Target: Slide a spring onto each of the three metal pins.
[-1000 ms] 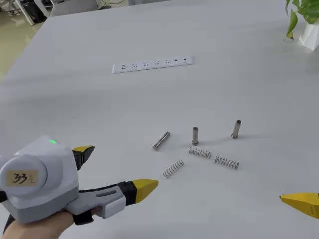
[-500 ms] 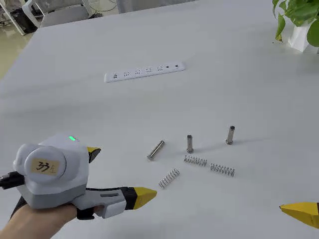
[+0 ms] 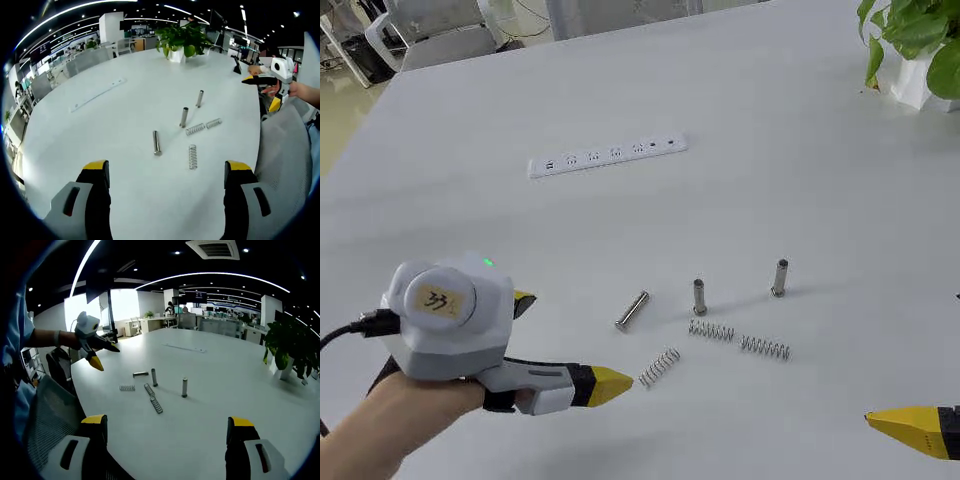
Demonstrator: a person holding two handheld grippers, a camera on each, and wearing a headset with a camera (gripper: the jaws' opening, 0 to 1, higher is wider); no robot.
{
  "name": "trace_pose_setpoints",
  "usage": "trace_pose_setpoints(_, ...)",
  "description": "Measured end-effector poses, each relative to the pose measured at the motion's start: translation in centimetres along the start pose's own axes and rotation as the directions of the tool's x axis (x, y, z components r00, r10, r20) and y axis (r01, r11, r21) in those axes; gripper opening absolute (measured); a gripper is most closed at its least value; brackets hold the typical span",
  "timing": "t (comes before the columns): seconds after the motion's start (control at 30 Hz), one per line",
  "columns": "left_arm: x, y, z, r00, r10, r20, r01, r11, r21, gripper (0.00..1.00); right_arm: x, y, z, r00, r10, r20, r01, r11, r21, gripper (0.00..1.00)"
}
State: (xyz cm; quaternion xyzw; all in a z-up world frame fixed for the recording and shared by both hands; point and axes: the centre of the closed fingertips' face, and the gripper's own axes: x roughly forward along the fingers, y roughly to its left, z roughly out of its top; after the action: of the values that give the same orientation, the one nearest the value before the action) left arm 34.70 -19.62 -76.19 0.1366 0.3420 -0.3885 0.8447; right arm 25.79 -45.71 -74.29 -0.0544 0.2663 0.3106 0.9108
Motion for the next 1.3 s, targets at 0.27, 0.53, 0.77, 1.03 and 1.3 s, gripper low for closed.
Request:
trace_pose_setpoints(0.27,1.1,0.1,1.1,0.9995,-0.029,-0.013,0.029,0.999,0.013,0.94,0.1,0.5,-0.3,0.9999,0.009,0.006,-0.009,1.000,0.013,0.99)
trace_pose_setpoints(0.53,2.9,0.2,2.1,0.9978,-0.050,-0.043,0.053,0.997,0.064,0.89,0.3,0.6,-0.5,0.9999,0.009,0.009,-0.009,1.000,0.023,0.99)
trace_pose_setpoints(0.77,5.0,0.6,3.2,0.9948,-0.074,-0.070,0.077,0.996,0.051,0.78,0.2,0.2,-0.4,0.9999,0.000,0.014,-0.001,0.999,0.035,0.99)
trace_pose_setpoints(1.03,6.7,0.8,2.9,0.9876,-0.086,-0.131,0.090,0.996,0.026,0.66,0.1,-0.1,-0.5,0.9998,-0.010,0.017,0.009,0.999,0.048,0.98)
trace_pose_setpoints(1.3,8.2,1.4,2.6,0.9820,-0.082,-0.170,0.083,0.997,-0.004,0.51,-0.1,-0.1,-0.8,0.9998,-0.013,0.014,0.012,0.998,0.059,0.97)
